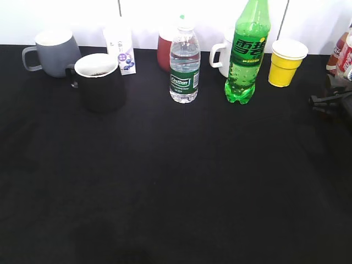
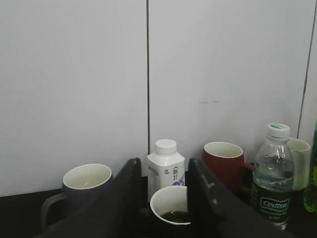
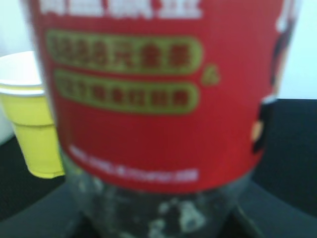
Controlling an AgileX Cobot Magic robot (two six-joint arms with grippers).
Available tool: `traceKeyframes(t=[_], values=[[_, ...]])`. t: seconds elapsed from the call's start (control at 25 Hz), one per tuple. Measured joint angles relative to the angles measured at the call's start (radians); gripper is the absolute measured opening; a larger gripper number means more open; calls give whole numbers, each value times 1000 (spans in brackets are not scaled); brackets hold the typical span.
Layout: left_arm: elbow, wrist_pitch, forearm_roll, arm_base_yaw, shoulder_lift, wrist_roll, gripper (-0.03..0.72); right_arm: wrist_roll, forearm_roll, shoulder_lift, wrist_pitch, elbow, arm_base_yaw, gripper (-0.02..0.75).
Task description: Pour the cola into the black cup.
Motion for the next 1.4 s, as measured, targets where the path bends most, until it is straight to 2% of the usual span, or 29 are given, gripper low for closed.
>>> traceKeyframes(t=[0.12, 0.16, 0.24, 0.28, 0.32, 0.44, 0.8, 0.96, 1.04, 1.12, 1.16, 1.24, 1.32, 1.4], values=[[0, -36, 1, 0, 0, 0, 248, 0, -12, 0, -1, 0, 0, 353], [0, -38, 1, 0, 0, 0, 248, 11, -13, 0, -1, 1, 0, 378], [0, -38, 1, 0, 0, 0, 248, 78, 1, 3, 43, 12, 0, 547], [0, -40, 1, 0, 0, 0, 248, 86, 5, 13, 90, 20, 0, 606], [0, -41, 1, 0, 0, 0, 248, 86, 10, 22, 130, 26, 0, 631], [0, -44, 1, 0, 0, 0, 248, 88, 16, 20, 133, 32, 0, 640], [0, -23, 1, 0, 0, 0, 248, 89, 9, -87, 142, 184, 0, 636], [0, 4, 1, 0, 0, 0, 239, 92, -54, -293, 146, 326, 0, 632], [1, 54, -1, 0, -11, 0, 228, 133, -123, -515, 146, 417, 0, 553], [-4, 101, -12, 0, -104, 0, 227, 269, -248, -797, 211, 441, 0, 406], [-29, 192, -12, 0, -140, 0, 227, 331, -326, -931, 320, 421, 0, 326], [-127, 487, -19, 0, -218, 0, 226, 513, -510, -1190, 675, 309, 0, 216], [-226, 678, -54, 0, -292, -1, 226, 810, -813, -1413, 1010, 150, 0, 178], [-356, 931, -94, 0, -362, -2, 225, 1077, -1049, -1577, 1208, 29, 0, 165]])
